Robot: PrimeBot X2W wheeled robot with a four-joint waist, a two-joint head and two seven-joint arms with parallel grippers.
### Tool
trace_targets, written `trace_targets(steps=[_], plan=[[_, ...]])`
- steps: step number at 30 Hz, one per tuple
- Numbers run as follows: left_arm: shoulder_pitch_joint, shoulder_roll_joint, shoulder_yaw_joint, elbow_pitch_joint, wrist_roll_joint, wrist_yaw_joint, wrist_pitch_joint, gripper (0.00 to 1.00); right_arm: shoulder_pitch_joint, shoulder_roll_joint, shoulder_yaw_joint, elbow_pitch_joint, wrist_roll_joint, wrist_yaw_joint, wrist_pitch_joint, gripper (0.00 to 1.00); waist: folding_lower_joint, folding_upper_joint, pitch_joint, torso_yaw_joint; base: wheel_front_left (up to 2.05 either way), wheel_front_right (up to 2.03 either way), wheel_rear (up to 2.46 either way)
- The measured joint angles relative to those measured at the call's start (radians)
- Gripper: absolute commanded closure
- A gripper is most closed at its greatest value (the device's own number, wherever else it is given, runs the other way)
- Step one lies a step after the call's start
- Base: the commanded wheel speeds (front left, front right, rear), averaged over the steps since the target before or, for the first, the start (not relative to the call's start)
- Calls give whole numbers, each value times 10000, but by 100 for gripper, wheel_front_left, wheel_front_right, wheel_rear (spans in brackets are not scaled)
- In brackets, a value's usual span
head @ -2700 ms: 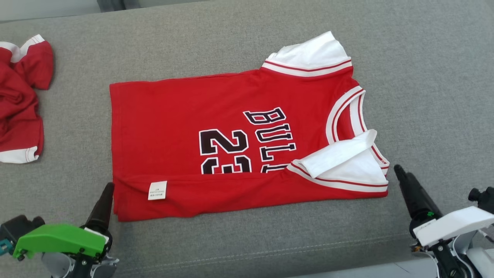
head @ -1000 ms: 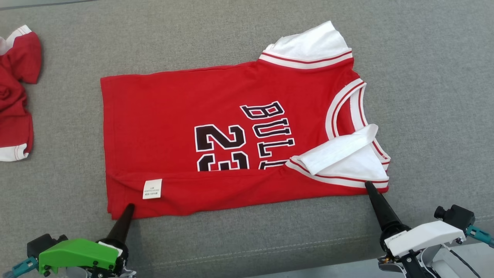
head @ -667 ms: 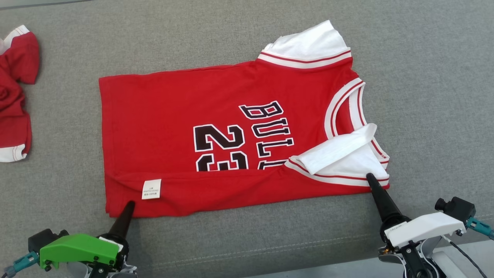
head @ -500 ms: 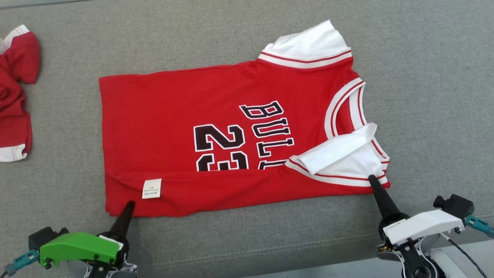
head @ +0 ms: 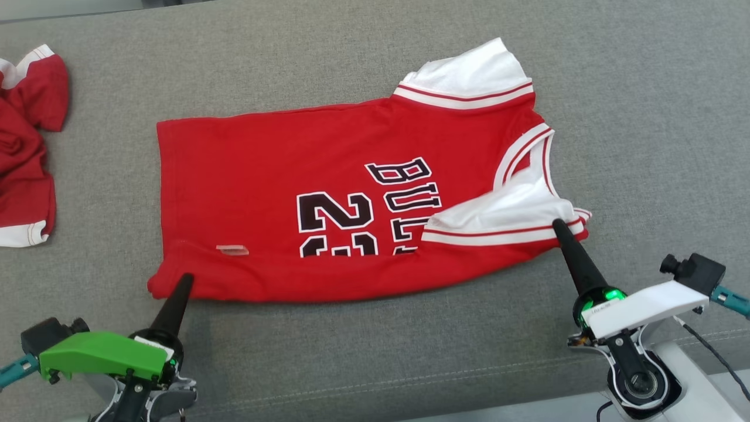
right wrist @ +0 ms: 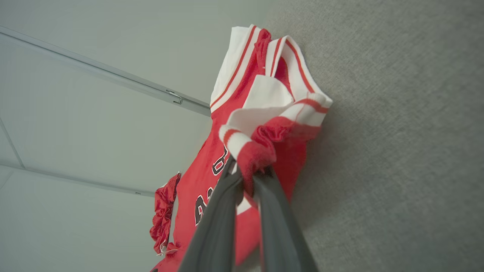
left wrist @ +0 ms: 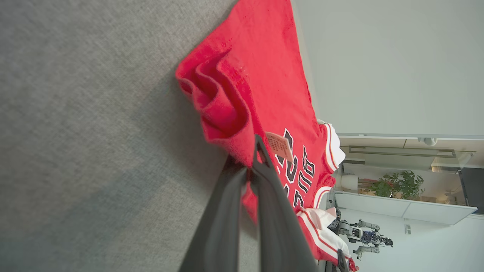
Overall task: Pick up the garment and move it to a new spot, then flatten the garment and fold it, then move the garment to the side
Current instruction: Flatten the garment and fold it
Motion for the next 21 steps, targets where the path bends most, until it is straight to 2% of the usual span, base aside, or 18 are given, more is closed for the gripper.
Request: trace_targets(steps=[12, 21], plan=[[-645, 399, 44, -497, 213, 140, 146, 100, -476, -594, -8, -439, 173, 0, 389, 100, 0, 0, -355, 72, 0, 0, 0], [138, 244, 245, -639, 138, 265, 69, 100, 576, -725, -4, -631, 437, -2, 378, 100, 0, 0, -629, 11, 0, 0, 0]])
